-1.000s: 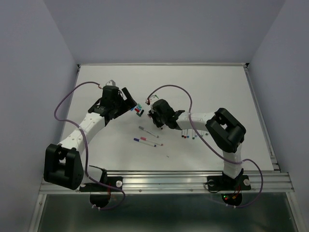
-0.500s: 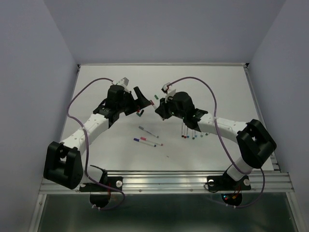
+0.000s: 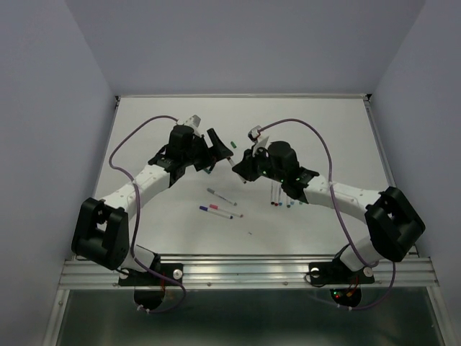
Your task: Open the pen caps
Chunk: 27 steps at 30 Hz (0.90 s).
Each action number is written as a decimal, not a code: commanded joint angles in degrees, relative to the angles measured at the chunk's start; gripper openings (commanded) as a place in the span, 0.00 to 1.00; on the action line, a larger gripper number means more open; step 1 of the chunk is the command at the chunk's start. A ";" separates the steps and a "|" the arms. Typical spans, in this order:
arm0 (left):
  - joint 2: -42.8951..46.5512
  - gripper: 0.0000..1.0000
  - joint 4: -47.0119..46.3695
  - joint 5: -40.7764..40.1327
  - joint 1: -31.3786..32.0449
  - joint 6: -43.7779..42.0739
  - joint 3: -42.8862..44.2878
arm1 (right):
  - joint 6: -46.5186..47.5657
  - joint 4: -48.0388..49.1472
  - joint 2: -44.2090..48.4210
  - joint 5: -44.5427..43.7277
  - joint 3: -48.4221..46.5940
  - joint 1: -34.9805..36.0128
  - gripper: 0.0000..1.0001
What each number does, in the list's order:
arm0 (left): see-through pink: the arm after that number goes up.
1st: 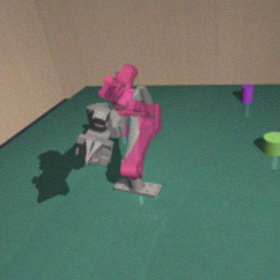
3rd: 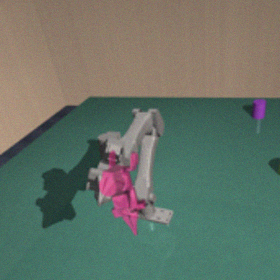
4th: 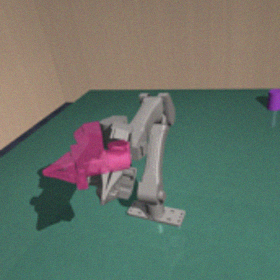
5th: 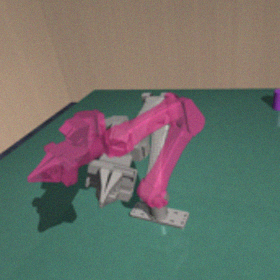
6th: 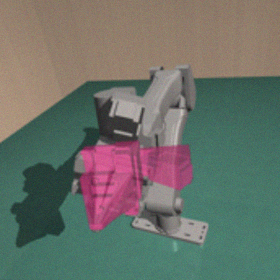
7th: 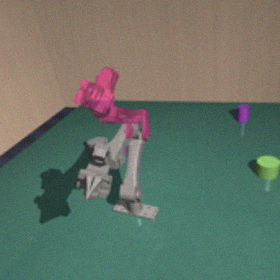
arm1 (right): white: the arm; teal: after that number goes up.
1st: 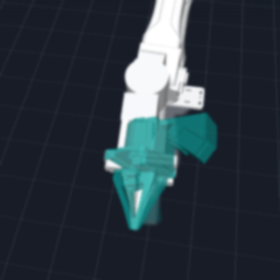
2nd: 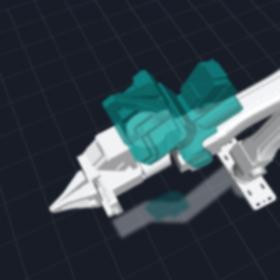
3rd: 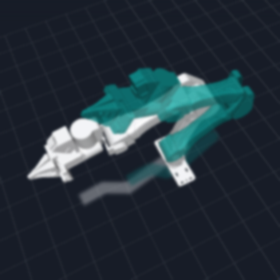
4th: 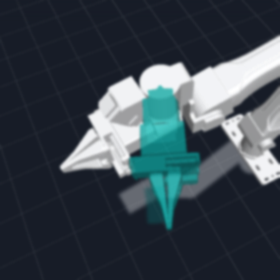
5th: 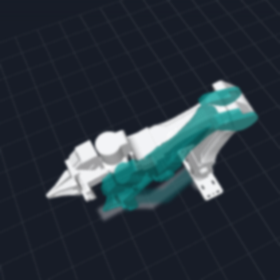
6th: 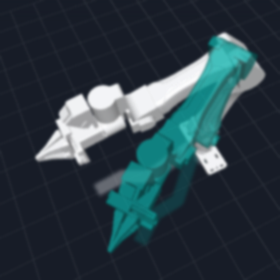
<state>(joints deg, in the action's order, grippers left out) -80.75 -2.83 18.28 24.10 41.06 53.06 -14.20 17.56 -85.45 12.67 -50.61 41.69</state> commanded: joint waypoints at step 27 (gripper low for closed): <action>-3.63 0.00 -1.57 -2.71 3.85 1.13 5.30 | 3.21 -3.31 -2.44 -0.19 -3.61 0.32 0.01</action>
<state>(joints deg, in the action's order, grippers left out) -84.58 -4.82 18.20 27.07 44.45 55.33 -12.80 14.92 -87.79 11.88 -51.07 41.67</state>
